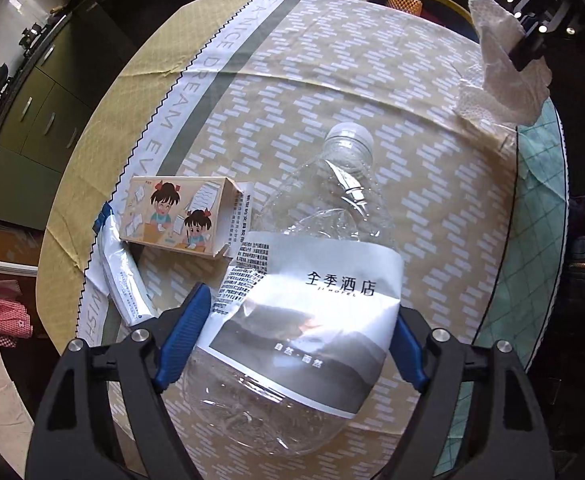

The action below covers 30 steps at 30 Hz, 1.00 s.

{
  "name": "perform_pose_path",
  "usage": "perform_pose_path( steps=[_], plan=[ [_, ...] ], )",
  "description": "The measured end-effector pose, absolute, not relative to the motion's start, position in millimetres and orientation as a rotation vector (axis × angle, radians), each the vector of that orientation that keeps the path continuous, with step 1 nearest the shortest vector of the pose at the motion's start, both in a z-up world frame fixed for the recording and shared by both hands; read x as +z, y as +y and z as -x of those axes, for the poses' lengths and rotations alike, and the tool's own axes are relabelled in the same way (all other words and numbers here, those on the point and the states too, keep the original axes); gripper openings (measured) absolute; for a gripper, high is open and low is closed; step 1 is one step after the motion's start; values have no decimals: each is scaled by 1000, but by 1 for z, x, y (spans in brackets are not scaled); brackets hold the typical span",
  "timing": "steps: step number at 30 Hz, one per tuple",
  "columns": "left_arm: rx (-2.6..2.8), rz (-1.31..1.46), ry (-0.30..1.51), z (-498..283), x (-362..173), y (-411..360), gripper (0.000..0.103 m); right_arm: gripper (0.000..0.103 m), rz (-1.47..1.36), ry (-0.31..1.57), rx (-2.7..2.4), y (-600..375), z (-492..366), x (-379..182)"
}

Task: Collect trash
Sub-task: 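Grasp the clear water bottle with the left gripper while the right gripper holds the tissue, then release the water bottle over the bin with the left gripper while the right gripper drops the tissue in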

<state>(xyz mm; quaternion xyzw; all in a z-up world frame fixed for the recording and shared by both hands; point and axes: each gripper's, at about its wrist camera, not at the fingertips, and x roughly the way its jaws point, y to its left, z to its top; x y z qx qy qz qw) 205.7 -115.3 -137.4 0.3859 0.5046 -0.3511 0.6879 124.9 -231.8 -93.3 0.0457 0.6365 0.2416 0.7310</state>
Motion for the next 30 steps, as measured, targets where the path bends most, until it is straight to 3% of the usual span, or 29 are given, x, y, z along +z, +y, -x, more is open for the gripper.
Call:
perform_pose_path(
  steps=[2,3,4,5,9,12,25,30],
  plan=[
    [-785,-837,1120,-199,-131,-112,67,8,-107,1391,530,-236,-122,-90],
    [-787,-821,1120,-199,-129,-109,56,8,-108,1387,528,-237,-121,-88],
    [-778,-805,1120,-199,-126,-106,30,8,-109,1382,526,-239,-119,-86],
    [-768,-792,1124,-198,-127,-109,27,8,-111,1378,523,-241,-118,-84],
    [-746,-857,1137,-187,-134,-104,33,8,-108,1373,525,-241,-112,-81],
    [-746,-890,1154,-182,-148,-107,45,8,-105,1372,525,-239,-111,-81],
    [-661,-872,1121,-196,-136,-111,25,8,-157,1298,446,-279,-112,-61],
    [-655,-864,1086,-182,-121,-110,23,8,-214,1249,333,-331,-108,-51]
  ],
)
